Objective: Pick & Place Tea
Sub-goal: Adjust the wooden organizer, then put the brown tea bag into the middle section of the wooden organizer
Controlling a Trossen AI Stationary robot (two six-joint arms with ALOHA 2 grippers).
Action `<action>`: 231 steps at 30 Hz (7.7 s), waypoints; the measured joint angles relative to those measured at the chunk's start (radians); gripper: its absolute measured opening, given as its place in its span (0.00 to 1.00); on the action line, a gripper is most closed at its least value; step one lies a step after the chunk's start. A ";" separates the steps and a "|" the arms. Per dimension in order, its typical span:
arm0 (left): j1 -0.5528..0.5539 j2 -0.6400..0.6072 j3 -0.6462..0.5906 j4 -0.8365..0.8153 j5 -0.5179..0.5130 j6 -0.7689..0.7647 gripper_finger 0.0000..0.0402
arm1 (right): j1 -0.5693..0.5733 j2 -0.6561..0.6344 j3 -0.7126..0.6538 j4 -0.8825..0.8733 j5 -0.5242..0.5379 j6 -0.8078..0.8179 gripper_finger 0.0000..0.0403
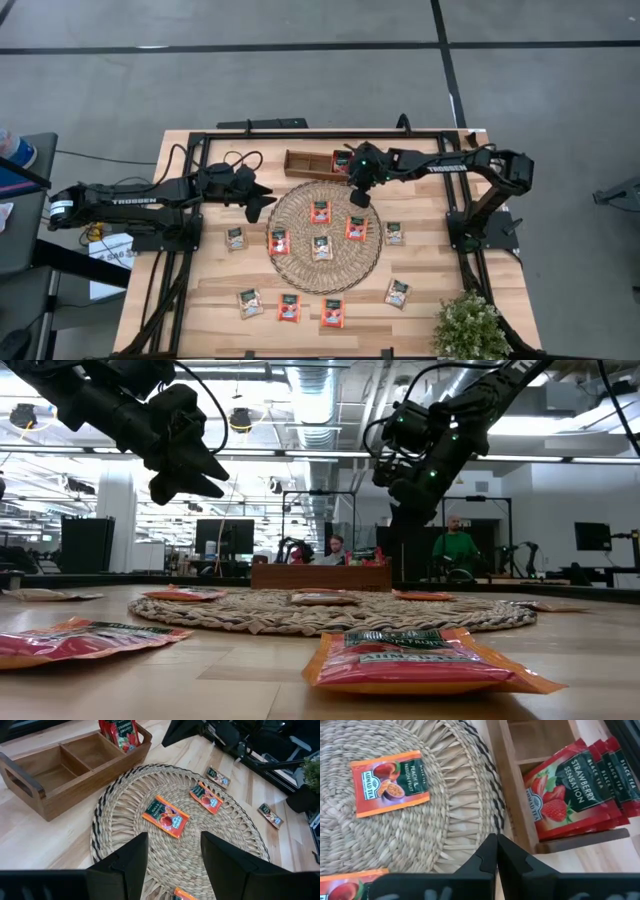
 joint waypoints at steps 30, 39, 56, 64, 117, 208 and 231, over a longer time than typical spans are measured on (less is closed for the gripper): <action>0.000 0.000 0.000 0.000 0.001 0.004 0.43 | 0.078 0.033 -0.045 0.013 0.028 0.008 0.00; 0.000 0.000 0.000 0.001 0.001 0.003 0.43 | 0.040 0.050 -0.039 0.091 0.008 0.001 0.00; 0.000 0.000 0.000 0.001 0.001 0.001 0.43 | -0.006 0.084 -0.039 0.101 0.051 -0.018 0.00; 0.000 0.000 0.000 0.001 0.001 0.000 0.43 | -0.041 0.084 -0.039 0.111 0.055 -0.026 0.00; -0.002 0.000 0.000 0.047 0.118 -0.096 0.43 | 0.395 -1.258 -0.410 -0.436 0.336 0.546 0.00; -0.204 0.313 0.226 -1.061 -0.019 -0.043 0.78 | 0.481 -1.482 -0.784 0.121 0.339 0.610 0.00; -0.202 0.375 0.185 -0.875 -0.063 0.002 0.81 | 0.482 -1.482 -0.783 0.127 0.339 0.611 0.00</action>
